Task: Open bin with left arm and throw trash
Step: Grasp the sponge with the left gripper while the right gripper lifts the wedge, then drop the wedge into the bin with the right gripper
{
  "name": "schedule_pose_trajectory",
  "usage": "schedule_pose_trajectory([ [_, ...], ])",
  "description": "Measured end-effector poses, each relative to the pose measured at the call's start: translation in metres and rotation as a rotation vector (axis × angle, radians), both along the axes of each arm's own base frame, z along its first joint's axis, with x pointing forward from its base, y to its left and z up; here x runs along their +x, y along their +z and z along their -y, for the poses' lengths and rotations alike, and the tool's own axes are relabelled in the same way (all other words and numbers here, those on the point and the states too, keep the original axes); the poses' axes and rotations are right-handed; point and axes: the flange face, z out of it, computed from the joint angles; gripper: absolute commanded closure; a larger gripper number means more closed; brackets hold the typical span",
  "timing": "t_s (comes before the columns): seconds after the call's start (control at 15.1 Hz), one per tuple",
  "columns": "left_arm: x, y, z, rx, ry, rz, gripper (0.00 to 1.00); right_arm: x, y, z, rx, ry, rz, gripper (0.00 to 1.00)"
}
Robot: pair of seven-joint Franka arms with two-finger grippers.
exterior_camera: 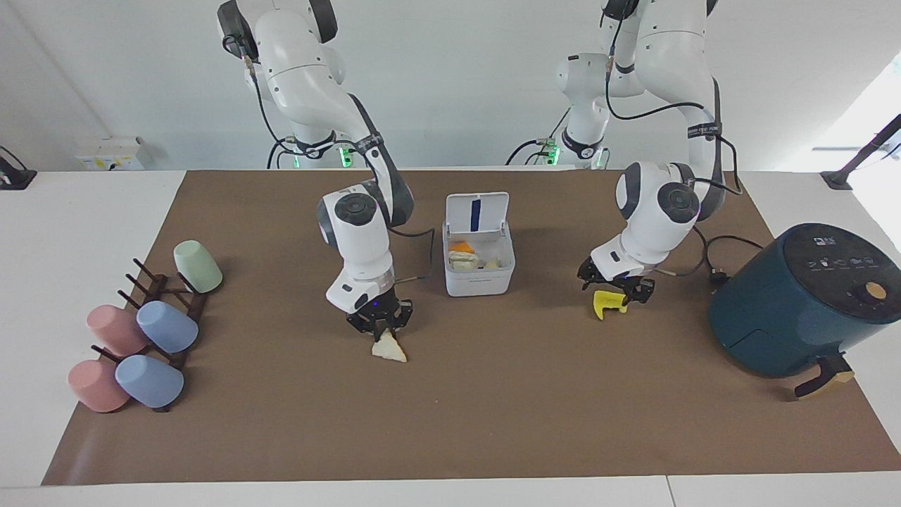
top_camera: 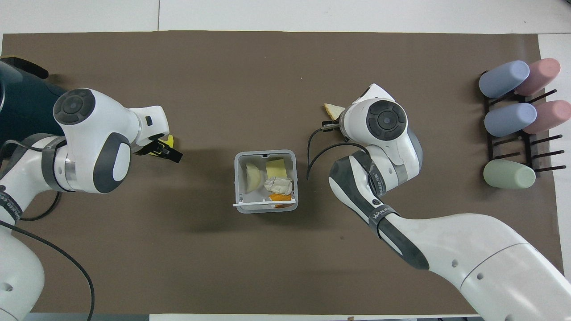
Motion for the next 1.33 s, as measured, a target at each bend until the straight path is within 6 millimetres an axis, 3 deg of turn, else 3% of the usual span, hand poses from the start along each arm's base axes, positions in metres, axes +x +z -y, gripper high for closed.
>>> schedule_pose_trajectory([
  [0.07, -0.001, -0.004, 0.006, -0.001, -0.01, 0.002, 0.63, 0.0, 0.0, 0.0, 0.0, 0.0, 0.001, 1.0],
  [0.13, -0.002, -0.006, 0.011, -0.002, -0.018, 0.003, 1.0, 0.0, 0.001, 0.0, 0.0, 0.0, 0.002, 1.0],
  [0.33, -0.002, -0.007, 0.011, -0.001, -0.023, 0.003, 1.0, 0.001, 0.005, 0.0, 0.002, -0.001, 0.009, 1.0],
  [0.46, -0.001, -0.007, 0.01, 0.0, -0.022, 0.004, 1.0, 0.001, 0.021, 0.004, 0.002, -0.01, 0.019, 1.0],
  [0.8, 0.006, 0.005, 0.01, -0.009, 0.002, 0.008, 1.0, -0.022, 0.11, 0.002, -0.022, -0.098, -0.022, 1.0],
  [1.0, 0.022, 0.045, 0.016, -0.072, 0.072, -0.028, 1.0, -0.055, 0.153, -0.037, -0.017, -0.051, -0.023, 1.0],
  [1.2, 0.033, 0.093, 0.023, -0.098, 0.131, -0.063, 1.0, -0.082, 0.16, -0.088, 0.01, -0.004, -0.022, 1.0],
  [1.33, 0.036, 0.121, 0.026, -0.119, 0.151, -0.077, 1.0, -0.095, 0.161, -0.11, 0.061, 0.0, -0.048, 1.0],
])
